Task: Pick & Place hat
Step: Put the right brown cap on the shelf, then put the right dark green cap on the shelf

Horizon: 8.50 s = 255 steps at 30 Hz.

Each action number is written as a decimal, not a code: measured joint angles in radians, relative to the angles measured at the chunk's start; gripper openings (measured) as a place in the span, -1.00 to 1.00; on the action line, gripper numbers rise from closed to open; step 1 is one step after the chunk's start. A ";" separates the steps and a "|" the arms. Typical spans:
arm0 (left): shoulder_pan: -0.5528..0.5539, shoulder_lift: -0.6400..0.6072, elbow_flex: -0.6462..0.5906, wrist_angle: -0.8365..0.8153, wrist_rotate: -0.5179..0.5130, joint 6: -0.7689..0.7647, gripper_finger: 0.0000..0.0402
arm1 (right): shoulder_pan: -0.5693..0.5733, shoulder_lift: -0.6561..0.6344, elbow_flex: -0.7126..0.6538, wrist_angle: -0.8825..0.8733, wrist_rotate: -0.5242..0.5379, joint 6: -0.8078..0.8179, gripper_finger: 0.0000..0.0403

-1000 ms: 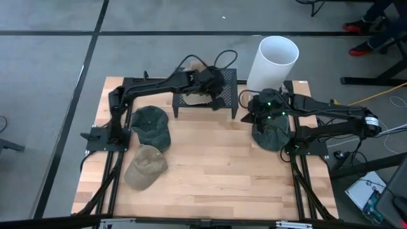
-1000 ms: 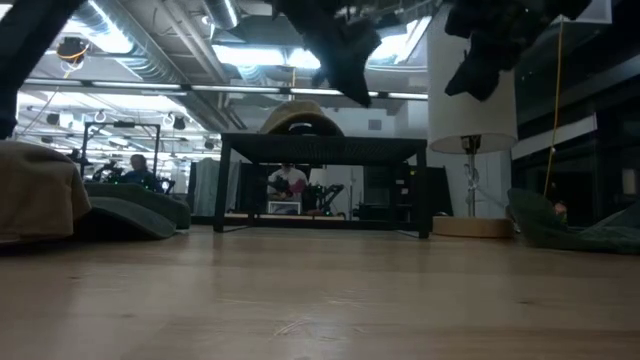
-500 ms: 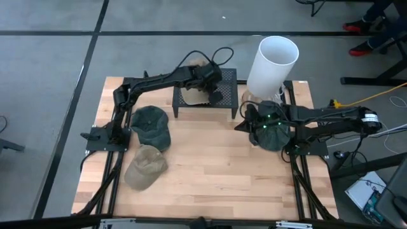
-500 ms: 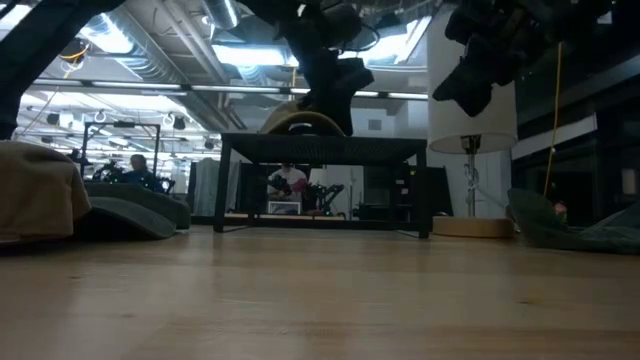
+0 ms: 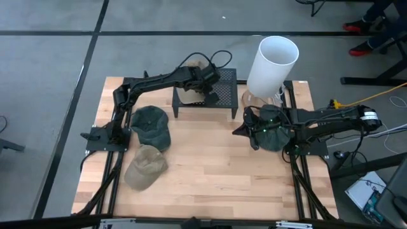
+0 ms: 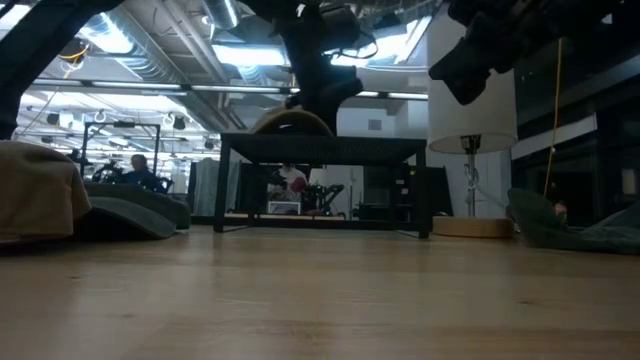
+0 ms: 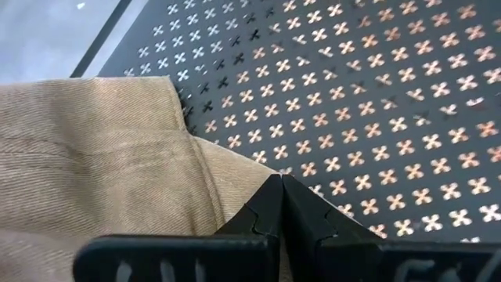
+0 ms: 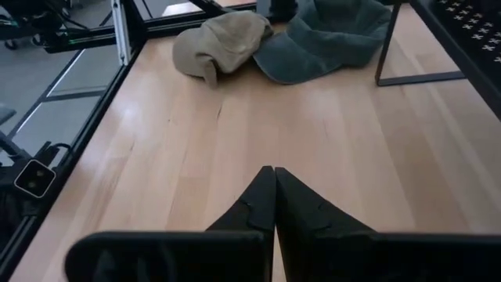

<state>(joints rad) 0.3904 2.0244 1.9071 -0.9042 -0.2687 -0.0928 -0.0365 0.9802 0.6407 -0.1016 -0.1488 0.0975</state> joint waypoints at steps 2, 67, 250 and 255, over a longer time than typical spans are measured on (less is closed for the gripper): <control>-0.001 0.000 0.000 -0.012 -0.003 -0.003 -0.99 | 0.004 0.000 0.000 0.000 0.000 -0.001 -0.96; -0.678 -0.607 -1.068 0.956 -0.172 -0.013 -0.99 | 0.090 0.048 0.000 0.016 0.077 0.151 -0.96; -0.670 -0.641 -1.069 0.900 0.034 0.348 -0.96 | 0.060 0.097 0.000 0.357 -0.167 0.026 -0.96; -0.670 -0.641 -1.069 0.900 0.033 0.342 -0.98 | 0.059 0.097 0.000 0.352 -0.167 0.026 -0.96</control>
<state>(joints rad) -0.2798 1.3838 0.8379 -0.0044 -0.2356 0.2493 0.0227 1.0775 0.6407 0.2508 -0.3161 0.1238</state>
